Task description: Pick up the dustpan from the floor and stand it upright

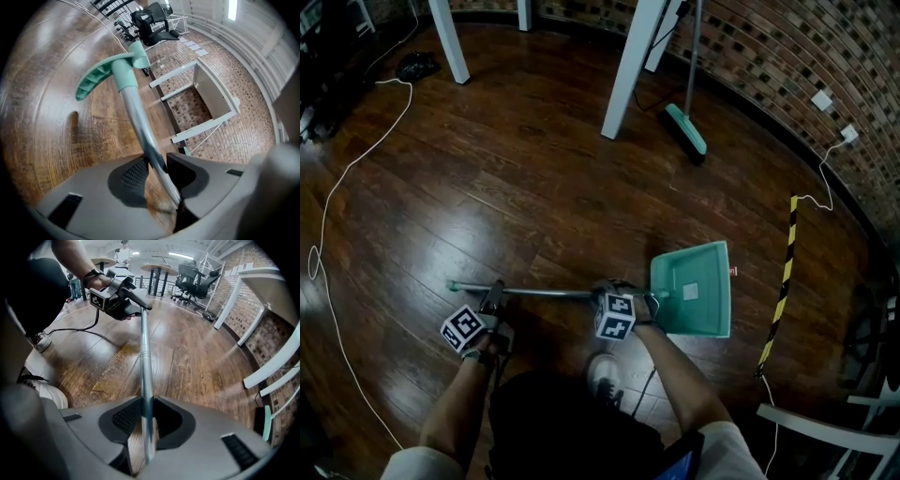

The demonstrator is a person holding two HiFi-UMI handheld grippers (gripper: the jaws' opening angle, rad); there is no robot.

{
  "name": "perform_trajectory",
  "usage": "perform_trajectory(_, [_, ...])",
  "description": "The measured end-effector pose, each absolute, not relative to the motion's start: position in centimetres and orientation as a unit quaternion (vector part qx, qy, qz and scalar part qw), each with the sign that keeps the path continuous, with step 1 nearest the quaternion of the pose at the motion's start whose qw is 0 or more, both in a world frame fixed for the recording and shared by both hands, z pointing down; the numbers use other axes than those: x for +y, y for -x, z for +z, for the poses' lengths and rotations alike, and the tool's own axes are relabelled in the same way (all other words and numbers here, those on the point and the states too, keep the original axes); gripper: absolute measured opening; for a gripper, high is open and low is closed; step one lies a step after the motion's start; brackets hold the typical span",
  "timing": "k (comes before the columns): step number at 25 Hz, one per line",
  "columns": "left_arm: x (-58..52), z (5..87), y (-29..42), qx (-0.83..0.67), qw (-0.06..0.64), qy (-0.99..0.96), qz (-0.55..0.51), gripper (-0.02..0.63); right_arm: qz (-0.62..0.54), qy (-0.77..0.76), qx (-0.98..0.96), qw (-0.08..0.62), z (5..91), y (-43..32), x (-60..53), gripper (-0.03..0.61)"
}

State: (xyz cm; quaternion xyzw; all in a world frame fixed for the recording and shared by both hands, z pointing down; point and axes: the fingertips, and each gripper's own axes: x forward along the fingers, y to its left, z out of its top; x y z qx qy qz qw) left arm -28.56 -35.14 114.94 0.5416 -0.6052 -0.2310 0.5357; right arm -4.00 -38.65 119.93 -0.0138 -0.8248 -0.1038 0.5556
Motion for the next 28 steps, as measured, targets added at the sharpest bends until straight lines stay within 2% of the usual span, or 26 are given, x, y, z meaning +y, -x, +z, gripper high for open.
perform_trajectory(7, [-37.3, 109.4, 28.9, -0.579, 0.506, -0.582, -0.265, 0.107, -0.115, -0.043, -0.839, 0.53, 116.6, 4.5, -39.5, 0.092])
perform_trajectory(12, [-40.7, 101.4, 27.8, -0.536, 0.44, -0.667, -0.272, 0.097, -0.121, -0.112, -0.857, 0.489, 112.9, 5.1, -40.8, 0.086])
perform_trajectory(17, [-43.3, 94.0, 25.0, -0.494, 0.384, -0.741, -0.243, 0.097, -0.122, -0.178, -0.861, 0.46, 109.3, 4.7, -42.0, 0.078])
perform_trajectory(23, [-43.7, 88.8, 22.3, -0.477, 0.34, -0.786, -0.199, 0.094, -0.113, -0.227, -0.859, 0.445, 106.2, 3.6, -42.0, 0.077])
perform_trajectory(28, [-44.8, 82.9, 19.8, -0.477, 0.279, -0.818, -0.16, 0.092, -0.09, -0.275, -0.868, 0.404, 103.1, 3.0, -42.3, 0.077])
